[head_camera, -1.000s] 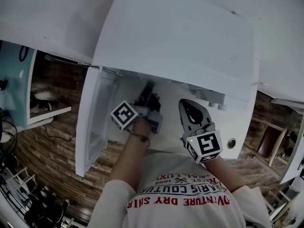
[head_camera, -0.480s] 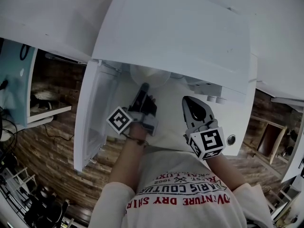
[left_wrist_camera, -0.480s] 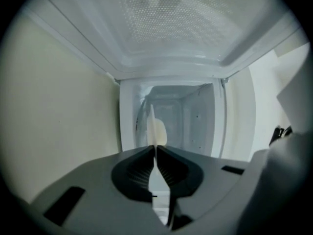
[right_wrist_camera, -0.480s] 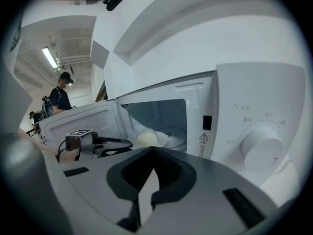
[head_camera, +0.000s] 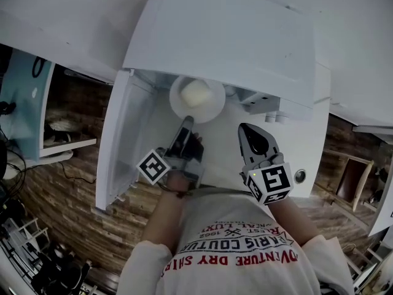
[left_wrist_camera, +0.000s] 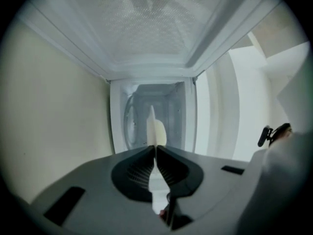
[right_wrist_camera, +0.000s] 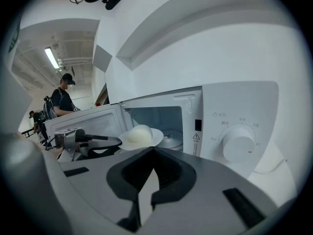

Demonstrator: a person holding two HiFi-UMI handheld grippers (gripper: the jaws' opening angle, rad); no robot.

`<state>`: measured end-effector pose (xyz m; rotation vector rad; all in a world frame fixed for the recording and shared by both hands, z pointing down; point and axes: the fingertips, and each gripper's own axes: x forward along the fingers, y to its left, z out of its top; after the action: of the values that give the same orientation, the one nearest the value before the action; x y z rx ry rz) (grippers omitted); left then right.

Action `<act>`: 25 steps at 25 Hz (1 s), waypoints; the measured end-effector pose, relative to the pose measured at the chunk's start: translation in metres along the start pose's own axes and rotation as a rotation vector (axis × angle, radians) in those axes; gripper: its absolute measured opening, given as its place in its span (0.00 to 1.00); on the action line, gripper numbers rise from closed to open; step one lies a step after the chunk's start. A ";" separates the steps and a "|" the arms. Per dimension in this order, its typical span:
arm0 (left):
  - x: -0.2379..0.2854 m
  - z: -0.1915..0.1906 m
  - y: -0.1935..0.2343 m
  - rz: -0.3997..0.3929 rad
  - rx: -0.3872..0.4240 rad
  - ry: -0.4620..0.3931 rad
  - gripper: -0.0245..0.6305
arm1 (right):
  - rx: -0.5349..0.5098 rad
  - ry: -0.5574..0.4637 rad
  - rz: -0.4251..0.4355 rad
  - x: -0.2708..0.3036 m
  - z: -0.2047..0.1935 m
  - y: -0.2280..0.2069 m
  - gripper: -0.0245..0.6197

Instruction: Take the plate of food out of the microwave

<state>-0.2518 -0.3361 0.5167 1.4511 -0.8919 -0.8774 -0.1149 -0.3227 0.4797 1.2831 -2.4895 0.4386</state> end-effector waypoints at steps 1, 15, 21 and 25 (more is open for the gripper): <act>-0.005 -0.003 -0.004 -0.007 0.000 0.003 0.07 | 0.000 -0.005 -0.002 -0.003 0.000 0.001 0.05; -0.066 -0.043 -0.073 -0.098 0.079 0.055 0.07 | -0.007 -0.092 -0.037 -0.054 0.016 0.008 0.05; -0.073 -0.064 -0.103 -0.153 0.104 0.105 0.07 | -0.014 -0.148 -0.078 -0.075 0.031 0.002 0.05; -0.068 -0.074 -0.122 -0.187 0.115 0.137 0.07 | -0.011 -0.180 -0.127 -0.092 0.040 -0.009 0.05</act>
<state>-0.2094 -0.2378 0.4014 1.6943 -0.7224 -0.8625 -0.0623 -0.2766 0.4072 1.5274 -2.5304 0.2902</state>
